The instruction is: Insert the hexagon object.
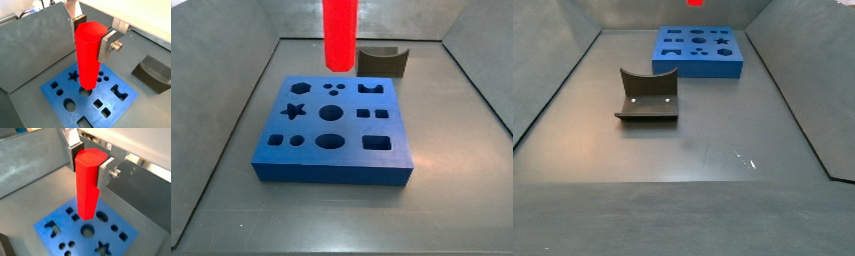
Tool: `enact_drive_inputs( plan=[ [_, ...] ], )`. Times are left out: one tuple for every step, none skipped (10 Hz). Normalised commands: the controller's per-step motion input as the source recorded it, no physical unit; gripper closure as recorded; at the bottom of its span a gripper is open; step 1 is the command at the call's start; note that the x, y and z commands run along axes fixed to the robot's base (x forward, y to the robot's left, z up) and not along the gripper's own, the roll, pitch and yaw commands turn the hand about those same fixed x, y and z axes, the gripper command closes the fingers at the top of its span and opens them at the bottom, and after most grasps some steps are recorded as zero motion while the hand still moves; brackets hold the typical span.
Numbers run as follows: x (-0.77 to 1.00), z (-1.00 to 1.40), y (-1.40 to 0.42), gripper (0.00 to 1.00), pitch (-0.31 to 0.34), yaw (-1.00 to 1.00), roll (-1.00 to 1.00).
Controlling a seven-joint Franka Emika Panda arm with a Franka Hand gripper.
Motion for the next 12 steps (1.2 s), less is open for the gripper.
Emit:
enact_drive_inputs(
  plan=[
    [-0.45, -0.52, 0.55, 1.0, 0.0, -0.44, 0.0],
    [-0.46, -0.54, 0.59, 1.0, 0.0, -0.39, 0.0],
    [-0.47, -0.54, 0.61, 1.0, 0.0, -0.36, 0.0],
    [-0.47, -0.53, 0.58, 1.0, 0.0, -0.39, 0.0],
    [-0.5, -0.53, 0.42, 1.0, 0.0, -0.53, -0.01],
    [-0.38, -0.48, 0.23, 1.0, -0.016, -0.65, -0.08],
    [-0.33, -0.39, 0.19, 1.0, -0.029, -0.72, -0.02],
    [-0.3, -0.29, 0.1, 1.0, -0.04, -0.83, 0.0],
    [-0.33, -0.2, 0.03, 1.0, -0.051, -0.86, 0.0],
    [-0.28, -0.05, 0.01, 1.0, -0.094, -0.83, -0.03],
    [-0.01, 0.0, 0.2, 1.0, -0.067, -0.66, -0.11],
    [0.15, 0.0, 0.4, 1.0, 0.0, -0.45, -0.14]
  ],
)
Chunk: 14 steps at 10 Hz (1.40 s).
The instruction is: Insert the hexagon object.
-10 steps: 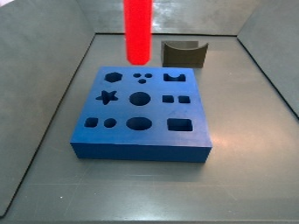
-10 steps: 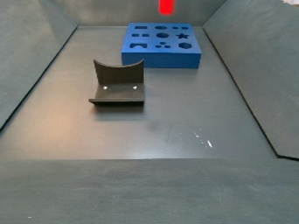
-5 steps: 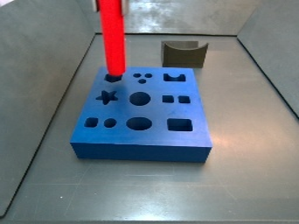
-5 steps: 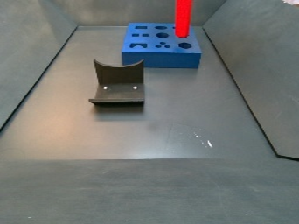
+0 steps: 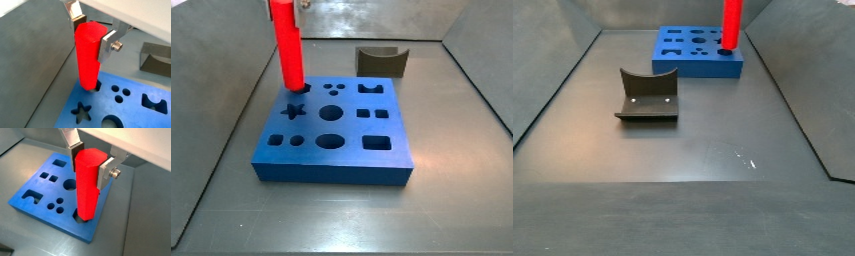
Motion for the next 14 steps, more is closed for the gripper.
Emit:
enact_drive_inputs(
  plan=[
    [0.2, -0.13, 0.32, 1.0, 0.0, -0.27, -0.11],
    [0.02, -0.17, 0.13, 1.0, -0.041, -0.02, -0.14],
    [0.06, -0.19, 0.0, 1.0, -0.081, 0.0, -0.09],
    [0.07, -0.17, -0.01, 1.0, -0.126, 0.0, -0.2],
    [0.05, -0.18, -0.05, 1.0, -0.139, 0.0, -0.21],
    [0.05, -0.17, -0.09, 1.0, -0.127, -0.02, -0.19],
    [0.0, -0.16, -0.12, 1.0, -0.117, -0.01, -0.16],
    [0.0, -0.15, -0.13, 1.0, -0.12, -0.01, -0.16],
    [0.0, -0.11, -0.11, 1.0, -0.123, -0.03, -0.18],
    [0.0, -0.14, -0.09, 1.0, -0.134, -0.05, -0.21],
    [0.0, -0.23, -0.04, 1.0, -0.139, -0.11, -0.21],
    [0.02, -0.34, -0.01, 1.0, -0.12, -0.13, -0.2],
    [0.09, -0.59, 0.0, 1.0, -0.109, -0.13, -0.15],
    [0.03, -0.66, -0.06, 1.0, -0.104, -0.14, -0.13]
  ],
)
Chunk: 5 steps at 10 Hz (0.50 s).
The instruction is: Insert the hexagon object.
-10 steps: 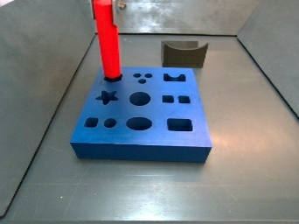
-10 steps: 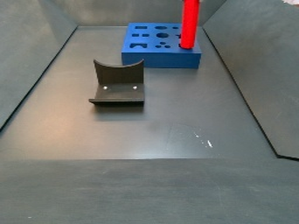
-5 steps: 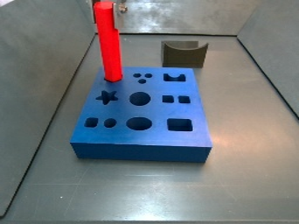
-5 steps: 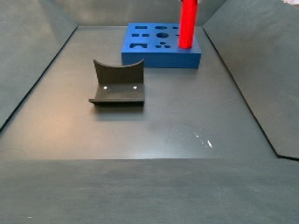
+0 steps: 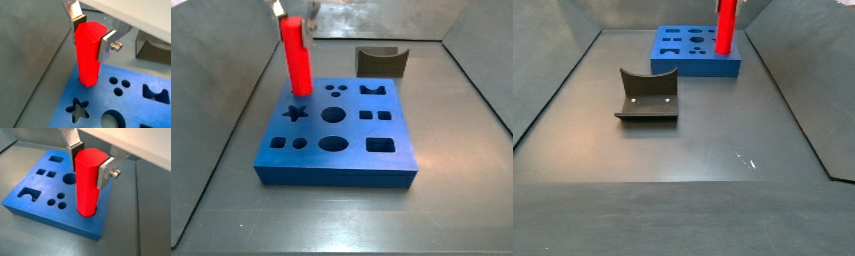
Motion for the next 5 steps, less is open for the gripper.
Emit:
enact_drive_inputs(
  plan=[
    [0.0, -0.56, -0.17, 1.0, -0.121, -0.09, -0.11],
    [0.0, -0.47, -0.13, 1.0, -0.116, -0.04, -0.12],
    [0.0, -0.2, -0.13, 1.0, -0.114, -0.07, -0.12],
    [0.0, 0.0, 0.0, 1.0, -0.036, 0.0, 0.0],
    [0.0, 0.0, 0.0, 1.0, 0.0, 0.0, 0.0]
  ],
)
